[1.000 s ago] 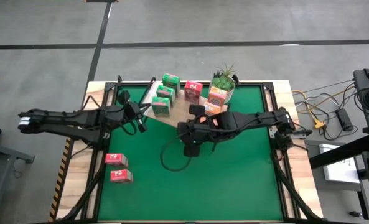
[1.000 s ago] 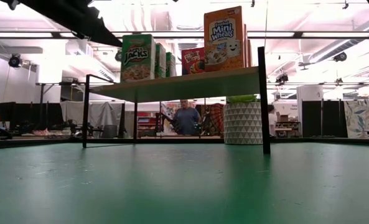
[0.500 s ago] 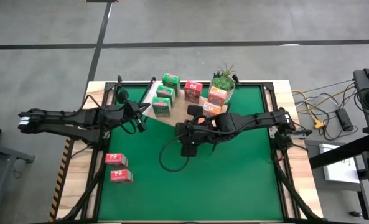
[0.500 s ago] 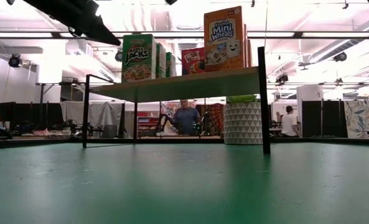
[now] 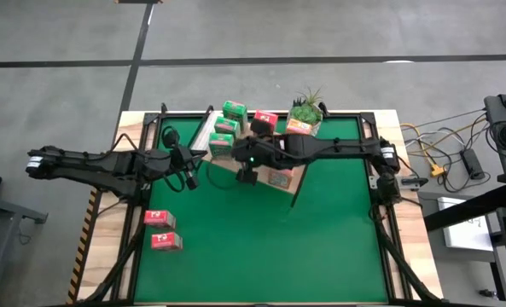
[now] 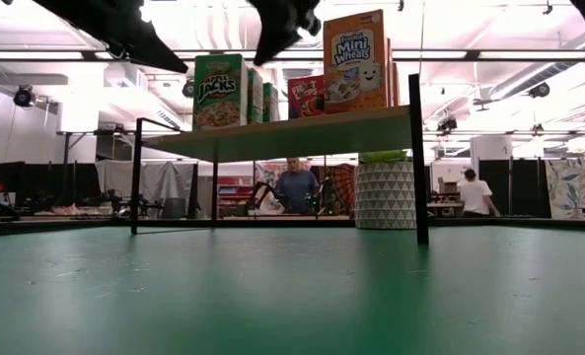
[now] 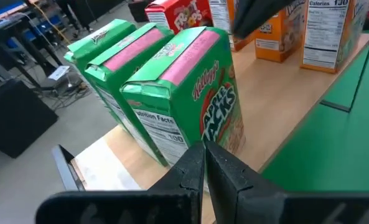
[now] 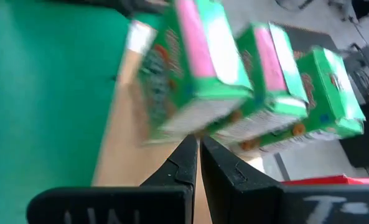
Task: Stack cereal on shelf
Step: Put the green cereal box aligned with the other green cereal boxes on the shelf
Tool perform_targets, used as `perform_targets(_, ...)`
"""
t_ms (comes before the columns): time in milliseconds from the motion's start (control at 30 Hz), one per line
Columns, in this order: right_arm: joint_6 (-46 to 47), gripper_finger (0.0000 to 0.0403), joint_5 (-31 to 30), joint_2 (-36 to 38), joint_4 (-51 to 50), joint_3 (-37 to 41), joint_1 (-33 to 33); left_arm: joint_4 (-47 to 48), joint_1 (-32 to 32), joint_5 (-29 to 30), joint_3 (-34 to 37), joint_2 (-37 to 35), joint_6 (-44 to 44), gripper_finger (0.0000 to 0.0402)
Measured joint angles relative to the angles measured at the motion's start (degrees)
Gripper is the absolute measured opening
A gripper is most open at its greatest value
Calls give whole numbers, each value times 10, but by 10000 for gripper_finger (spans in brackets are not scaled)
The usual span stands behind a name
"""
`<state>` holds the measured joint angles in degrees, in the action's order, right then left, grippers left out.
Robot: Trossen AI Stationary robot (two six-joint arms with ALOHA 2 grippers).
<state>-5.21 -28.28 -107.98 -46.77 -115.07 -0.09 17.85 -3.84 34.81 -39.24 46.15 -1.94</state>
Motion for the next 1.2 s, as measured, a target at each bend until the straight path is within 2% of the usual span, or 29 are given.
perform_targets(200,-13,11,2,-1,43,38,-22,-2,0,-55,0,7,2,0)
perform_targets(300,-14,11,3,-1,59,52,-23,-7,0,-59,0,19,2,0)
perform_targets(667,-14,11,48,-1,119,76,-22,-19,1,13,-2,54,-6,0)
perform_targets(1200,-13,11,48,-2,120,78,-19,-19,1,18,-2,54,-5,0)
